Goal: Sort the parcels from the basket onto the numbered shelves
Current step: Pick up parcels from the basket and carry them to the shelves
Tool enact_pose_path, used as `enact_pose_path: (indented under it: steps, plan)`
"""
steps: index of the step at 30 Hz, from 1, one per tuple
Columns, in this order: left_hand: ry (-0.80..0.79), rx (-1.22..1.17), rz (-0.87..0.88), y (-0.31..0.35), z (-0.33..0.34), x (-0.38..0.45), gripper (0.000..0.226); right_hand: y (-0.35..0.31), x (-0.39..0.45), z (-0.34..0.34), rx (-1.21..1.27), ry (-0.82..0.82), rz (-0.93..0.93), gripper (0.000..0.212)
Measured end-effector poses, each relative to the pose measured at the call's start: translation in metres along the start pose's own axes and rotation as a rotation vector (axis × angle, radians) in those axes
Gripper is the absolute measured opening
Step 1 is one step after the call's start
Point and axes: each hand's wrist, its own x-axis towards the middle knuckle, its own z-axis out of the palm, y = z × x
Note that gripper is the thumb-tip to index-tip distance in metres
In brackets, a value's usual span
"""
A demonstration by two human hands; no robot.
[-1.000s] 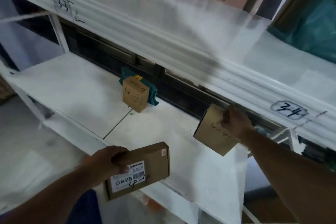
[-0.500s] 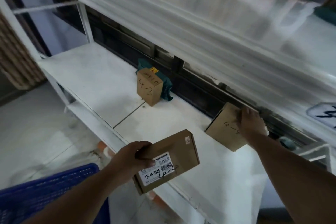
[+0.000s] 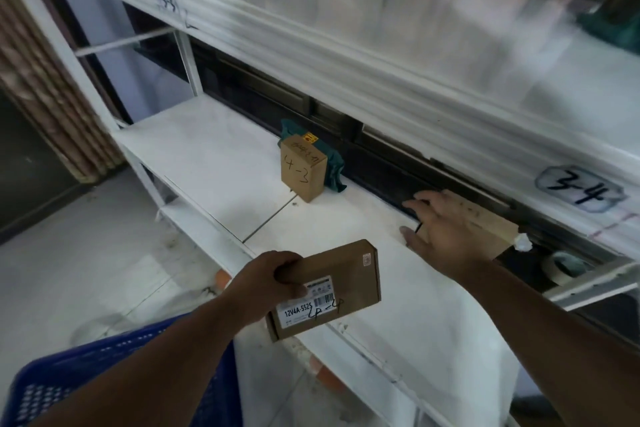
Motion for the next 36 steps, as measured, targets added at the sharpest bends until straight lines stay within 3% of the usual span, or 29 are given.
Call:
enact_pose_path:
  steps: [3, 6, 11, 16, 22, 26, 30, 36]
  plan:
    - [-0.007, 0.042, 0.021, 0.01, -0.009, 0.001, 0.059, -0.042, -0.018, 0.008, 0.263, -0.29, -0.07, 0.069]
    - [-0.029, 0.097, 0.061, 0.019, -0.014, 0.007, 0.059, -0.065, -0.031, 0.014, 0.231, -0.465, -0.167, 0.084]
    - [-0.044, 0.156, 0.168, 0.034, -0.006, 0.018, 0.053, -0.05, -0.049, 0.018, 0.104, -0.276, -0.211, 0.067]
    - [-0.085, 0.126, 0.26, 0.044, 0.018, 0.023, 0.053, -0.029, -0.067, 0.015, 0.02, -0.242, -0.112, 0.05]
    - [-0.008, 0.047, 0.212, 0.026, 0.026, 0.027, 0.074, 0.032, -0.083, 0.031, -0.037, -0.269, 0.166, 0.033]
    - [-0.03, 0.016, 0.128, 0.001, 0.015, 0.02, 0.069, 0.071, -0.085, 0.043, -0.127, -0.242, 0.371, 0.019]
    - [0.035, -0.071, 0.07, -0.017, 0.001, 0.01, 0.061, 0.095, -0.085, 0.056, -0.112, -0.226, 0.554, 0.035]
    - [0.052, -0.074, 0.039, -0.03, -0.012, 0.0, 0.058, 0.107, -0.085, 0.075, -0.125, -0.267, 0.607, 0.045]
